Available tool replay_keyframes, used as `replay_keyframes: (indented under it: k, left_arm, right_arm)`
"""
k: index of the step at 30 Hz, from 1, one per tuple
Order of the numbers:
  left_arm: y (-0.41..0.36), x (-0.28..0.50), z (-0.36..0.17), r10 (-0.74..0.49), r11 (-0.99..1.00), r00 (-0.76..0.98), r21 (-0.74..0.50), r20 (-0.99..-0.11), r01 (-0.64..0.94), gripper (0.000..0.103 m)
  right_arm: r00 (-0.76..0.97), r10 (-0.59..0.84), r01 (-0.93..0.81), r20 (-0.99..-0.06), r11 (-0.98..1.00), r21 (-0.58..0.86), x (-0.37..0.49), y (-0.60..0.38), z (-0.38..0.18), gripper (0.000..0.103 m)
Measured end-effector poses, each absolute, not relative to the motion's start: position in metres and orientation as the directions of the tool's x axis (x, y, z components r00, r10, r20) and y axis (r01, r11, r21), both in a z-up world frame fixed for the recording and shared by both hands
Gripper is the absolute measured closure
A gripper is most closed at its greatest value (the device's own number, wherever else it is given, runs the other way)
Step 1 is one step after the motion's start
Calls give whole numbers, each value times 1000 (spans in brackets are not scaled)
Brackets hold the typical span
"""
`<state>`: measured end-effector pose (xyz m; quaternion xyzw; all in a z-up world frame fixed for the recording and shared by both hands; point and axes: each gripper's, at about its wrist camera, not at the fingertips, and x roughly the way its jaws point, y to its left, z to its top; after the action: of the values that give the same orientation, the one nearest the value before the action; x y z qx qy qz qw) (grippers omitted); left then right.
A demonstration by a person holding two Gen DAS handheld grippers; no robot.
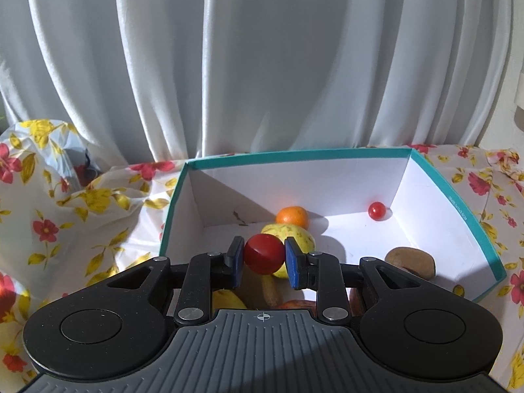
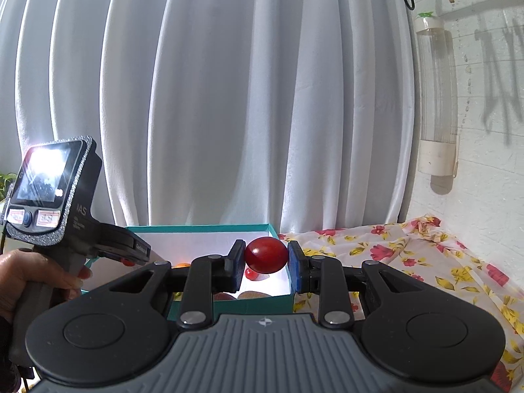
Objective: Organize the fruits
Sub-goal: 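Lower tomato into the box and open the left tool while the right tool carries its tomato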
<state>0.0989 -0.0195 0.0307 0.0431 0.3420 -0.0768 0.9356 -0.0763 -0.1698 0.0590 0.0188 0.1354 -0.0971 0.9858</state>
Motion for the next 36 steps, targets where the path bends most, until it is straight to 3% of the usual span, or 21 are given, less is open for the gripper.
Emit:
replay_keyframes:
  k: [19, 22, 24, 26, 28, 36]
  left_arm:
    - [-22, 120, 11, -99, 984, 707, 36, -700, 174, 72]
    - [-22, 118, 13, -105, 983, 710, 37, -697, 182, 55]
    - [-23, 114, 16, -104, 982, 724, 45, -681, 184, 31]
    - [-22, 106, 23, -130, 979, 746, 36, -653, 203, 22]
    - [-23, 99, 31, -136, 977, 759, 39, -637, 208, 5]
    - [-8, 67, 53, -121, 986, 753, 7, -647, 164, 1]
  right_arm:
    - [948, -197, 209, -248, 978, 21, -77, -170, 62, 76]
    - [950, -195, 206, -245, 978, 18, -77, -170, 63, 76]
    - [950, -192, 203, -246, 979, 20, -77, -170, 64, 76]
    - [951, -191, 202, -245, 979, 23, -76, -171, 64, 76]
    - [951, -188, 200, -244, 980, 22, -76, -170, 65, 76]
    - [959, -170, 181, -228, 983, 25, -81, -168, 67, 76]
